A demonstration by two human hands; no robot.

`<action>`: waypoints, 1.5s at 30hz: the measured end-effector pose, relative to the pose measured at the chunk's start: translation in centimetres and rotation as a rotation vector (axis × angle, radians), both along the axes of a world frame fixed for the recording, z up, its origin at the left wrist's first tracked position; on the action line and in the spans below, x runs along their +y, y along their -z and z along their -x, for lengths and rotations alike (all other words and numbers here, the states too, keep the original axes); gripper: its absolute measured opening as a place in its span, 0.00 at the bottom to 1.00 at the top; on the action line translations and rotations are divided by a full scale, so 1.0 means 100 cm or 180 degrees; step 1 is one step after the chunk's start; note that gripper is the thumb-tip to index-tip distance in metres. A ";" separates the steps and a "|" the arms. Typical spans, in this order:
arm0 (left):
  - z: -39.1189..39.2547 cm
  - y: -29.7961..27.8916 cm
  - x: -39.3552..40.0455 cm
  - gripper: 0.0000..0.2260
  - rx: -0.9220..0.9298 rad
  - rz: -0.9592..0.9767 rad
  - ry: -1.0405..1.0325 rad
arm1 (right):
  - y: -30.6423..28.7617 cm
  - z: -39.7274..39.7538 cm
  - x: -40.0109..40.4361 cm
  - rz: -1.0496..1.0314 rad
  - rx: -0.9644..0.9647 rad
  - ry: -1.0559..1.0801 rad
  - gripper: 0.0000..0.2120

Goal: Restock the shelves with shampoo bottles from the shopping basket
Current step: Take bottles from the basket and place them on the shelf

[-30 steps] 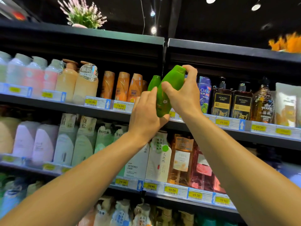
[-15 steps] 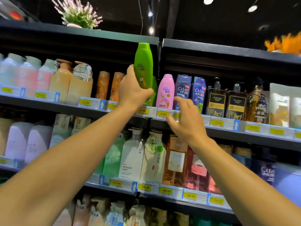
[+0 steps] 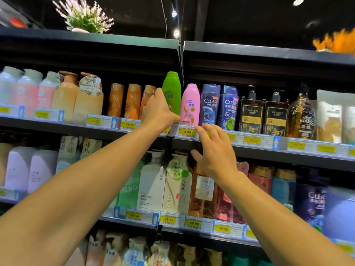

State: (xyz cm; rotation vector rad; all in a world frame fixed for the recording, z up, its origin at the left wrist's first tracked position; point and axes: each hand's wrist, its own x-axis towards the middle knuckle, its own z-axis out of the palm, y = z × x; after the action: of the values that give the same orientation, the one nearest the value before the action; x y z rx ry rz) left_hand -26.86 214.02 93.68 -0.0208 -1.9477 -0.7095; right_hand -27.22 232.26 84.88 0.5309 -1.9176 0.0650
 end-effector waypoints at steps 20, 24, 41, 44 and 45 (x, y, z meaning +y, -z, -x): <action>-0.004 0.002 -0.006 0.34 -0.0582 0.0072 0.0108 | -0.001 -0.006 -0.002 0.0090 -0.0276 0.0052 0.33; -0.005 0.003 -0.009 0.34 -0.0585 0.0085 0.0127 | -0.001 -0.007 -0.004 0.0133 -0.0301 0.0043 0.32; -0.053 0.048 -0.037 0.25 -0.0075 0.0844 0.0246 | 0.010 -0.053 -0.021 0.0094 -0.0522 -0.0069 0.33; -0.078 0.070 -0.045 0.28 -0.0266 0.1195 0.0067 | 0.018 -0.076 -0.025 0.0031 -0.0564 -0.0150 0.34; -0.087 0.078 -0.048 0.30 -0.0358 0.1302 -0.0018 | 0.022 -0.084 -0.026 0.0012 -0.0582 -0.0183 0.34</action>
State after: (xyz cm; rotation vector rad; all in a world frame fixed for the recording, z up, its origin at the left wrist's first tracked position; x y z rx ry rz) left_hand -18.13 209.26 85.93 -0.2299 -2.1710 -0.3035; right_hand -18.82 229.64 82.65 0.5945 -2.0794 0.1592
